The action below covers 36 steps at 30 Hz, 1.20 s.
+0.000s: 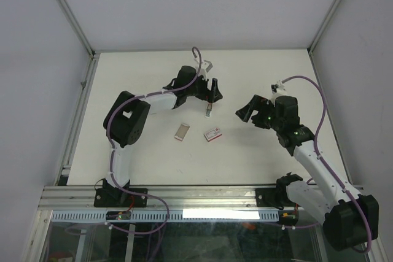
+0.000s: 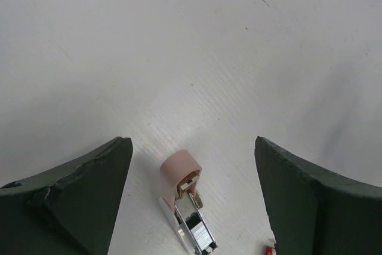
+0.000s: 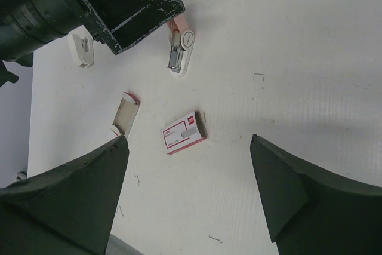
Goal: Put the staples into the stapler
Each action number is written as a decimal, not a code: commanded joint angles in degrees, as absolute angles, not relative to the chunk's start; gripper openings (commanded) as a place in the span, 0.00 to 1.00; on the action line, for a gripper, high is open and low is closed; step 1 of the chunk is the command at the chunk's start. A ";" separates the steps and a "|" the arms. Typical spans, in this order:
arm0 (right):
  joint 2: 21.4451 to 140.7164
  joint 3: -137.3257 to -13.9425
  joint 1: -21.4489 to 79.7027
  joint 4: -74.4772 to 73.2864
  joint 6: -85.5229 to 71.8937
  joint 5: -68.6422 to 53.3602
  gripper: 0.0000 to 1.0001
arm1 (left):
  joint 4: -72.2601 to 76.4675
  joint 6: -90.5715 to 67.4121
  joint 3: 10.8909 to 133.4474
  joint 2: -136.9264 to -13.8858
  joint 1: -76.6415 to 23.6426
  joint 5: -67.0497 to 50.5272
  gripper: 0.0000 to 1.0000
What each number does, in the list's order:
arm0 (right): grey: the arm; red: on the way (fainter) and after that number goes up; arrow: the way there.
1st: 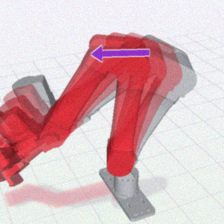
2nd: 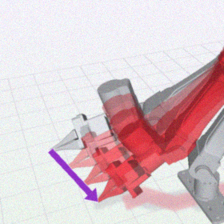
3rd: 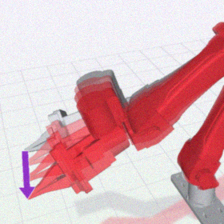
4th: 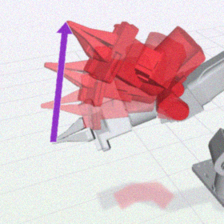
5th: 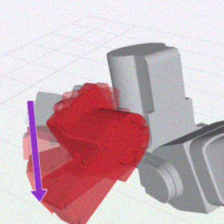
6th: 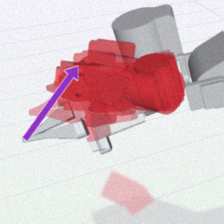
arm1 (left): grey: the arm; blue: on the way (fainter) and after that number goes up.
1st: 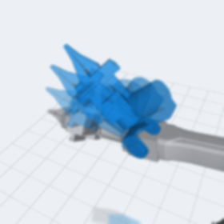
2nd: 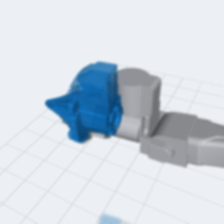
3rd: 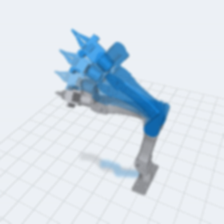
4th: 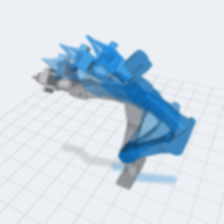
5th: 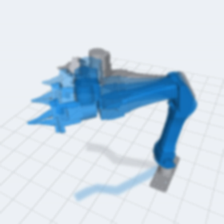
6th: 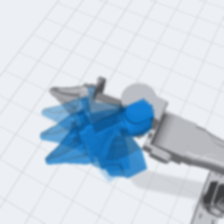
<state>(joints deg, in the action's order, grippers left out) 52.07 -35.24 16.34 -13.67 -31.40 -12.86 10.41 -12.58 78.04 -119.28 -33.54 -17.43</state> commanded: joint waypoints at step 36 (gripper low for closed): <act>50.62 -36.94 16.02 -12.48 -30.76 -12.88 0.85 | 22.22 -12.91 68.65 -114.07 -30.23 -31.53 0.33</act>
